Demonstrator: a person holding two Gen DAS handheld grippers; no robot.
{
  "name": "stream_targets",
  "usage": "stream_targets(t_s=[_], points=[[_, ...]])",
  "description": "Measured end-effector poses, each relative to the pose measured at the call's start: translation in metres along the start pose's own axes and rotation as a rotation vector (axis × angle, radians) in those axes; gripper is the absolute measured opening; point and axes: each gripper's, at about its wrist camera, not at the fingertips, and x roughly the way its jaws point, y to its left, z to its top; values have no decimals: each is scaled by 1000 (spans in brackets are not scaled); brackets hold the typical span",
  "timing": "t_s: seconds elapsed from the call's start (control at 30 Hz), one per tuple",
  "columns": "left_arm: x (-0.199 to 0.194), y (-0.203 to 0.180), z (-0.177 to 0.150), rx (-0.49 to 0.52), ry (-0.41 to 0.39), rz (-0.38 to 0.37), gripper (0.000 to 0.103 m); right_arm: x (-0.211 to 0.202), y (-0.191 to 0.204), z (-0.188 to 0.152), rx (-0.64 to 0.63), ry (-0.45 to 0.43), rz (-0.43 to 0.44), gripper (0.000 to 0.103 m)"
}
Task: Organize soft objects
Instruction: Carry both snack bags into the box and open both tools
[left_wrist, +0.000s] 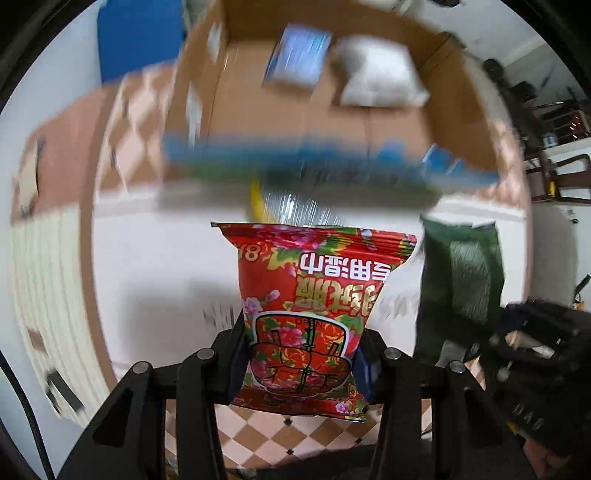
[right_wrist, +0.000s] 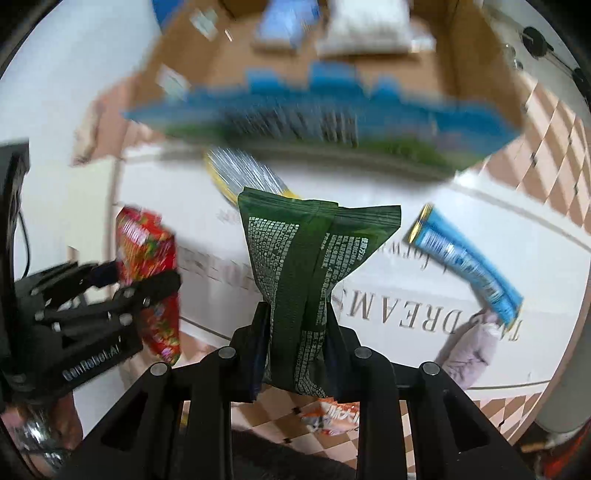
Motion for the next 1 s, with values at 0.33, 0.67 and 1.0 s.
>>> stream_targets(t_s=[0.33, 0.67, 1.0], points=[[-20, 15, 174, 4, -16, 97, 44, -87, 18, 120, 52, -202, 33, 28], [52, 25, 279, -31, 132, 166, 44, -35, 6, 218, 110, -114, -32, 28], [101, 35, 302, -3, 213, 239, 44, 31, 2, 249, 119, 18, -83, 27]])
